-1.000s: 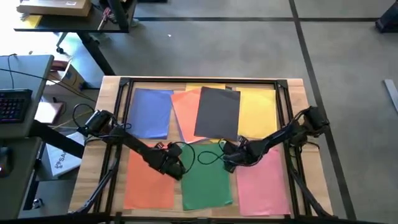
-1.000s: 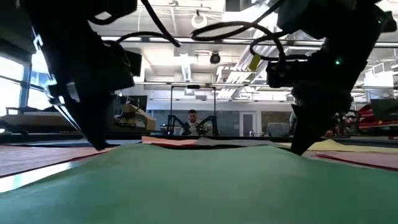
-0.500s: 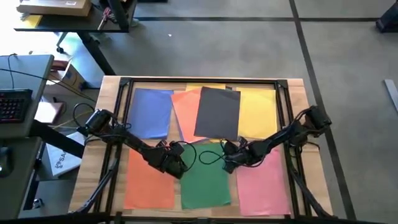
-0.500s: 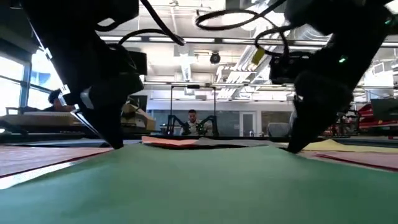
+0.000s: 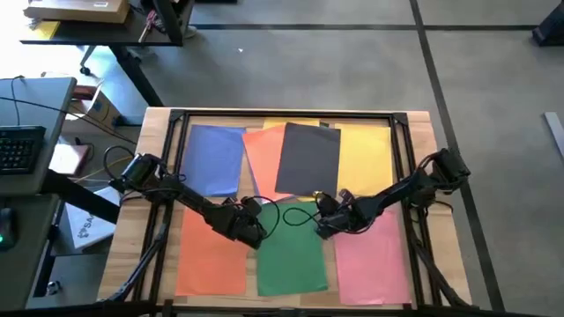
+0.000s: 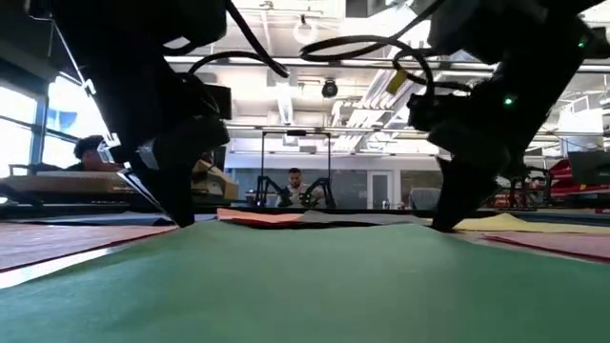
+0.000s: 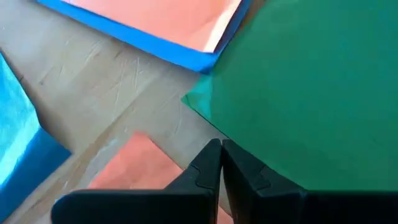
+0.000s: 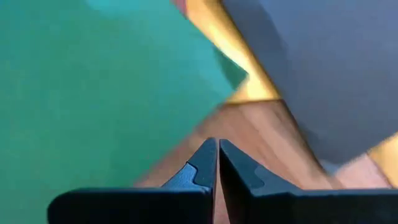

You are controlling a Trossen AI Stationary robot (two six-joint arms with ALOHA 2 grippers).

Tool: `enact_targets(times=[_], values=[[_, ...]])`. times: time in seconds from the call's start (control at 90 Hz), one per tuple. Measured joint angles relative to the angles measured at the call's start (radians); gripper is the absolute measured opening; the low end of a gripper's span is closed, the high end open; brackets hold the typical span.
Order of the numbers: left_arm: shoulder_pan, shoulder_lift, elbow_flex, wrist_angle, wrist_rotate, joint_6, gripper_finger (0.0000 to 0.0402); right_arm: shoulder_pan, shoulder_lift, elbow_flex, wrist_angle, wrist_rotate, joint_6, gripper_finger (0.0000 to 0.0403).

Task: Organize paper
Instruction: Stack the green paper under the black paper on the bottom green paper

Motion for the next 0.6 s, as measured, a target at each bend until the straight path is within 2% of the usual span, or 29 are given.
enact_targets(times=[0.178, 0.467, 0.6], values=[[0.0, 0.0, 0.0, 0.019, -0.006, 0.002, 0.0, 0.007, 0.002, 0.0, 0.036, -0.022, -0.027, 0.0], [-0.028, -0.001, 0.001, 0.044, -0.025, 0.002, 0.0, 0.092, 0.0, 0.002, 0.013, -0.015, 0.072, 0.0], [-0.031, -0.001, 0.033, 0.007, -0.039, 0.001, 0.0, 0.107, -0.01, 0.002, -0.032, -0.003, 0.105, 0.0]])
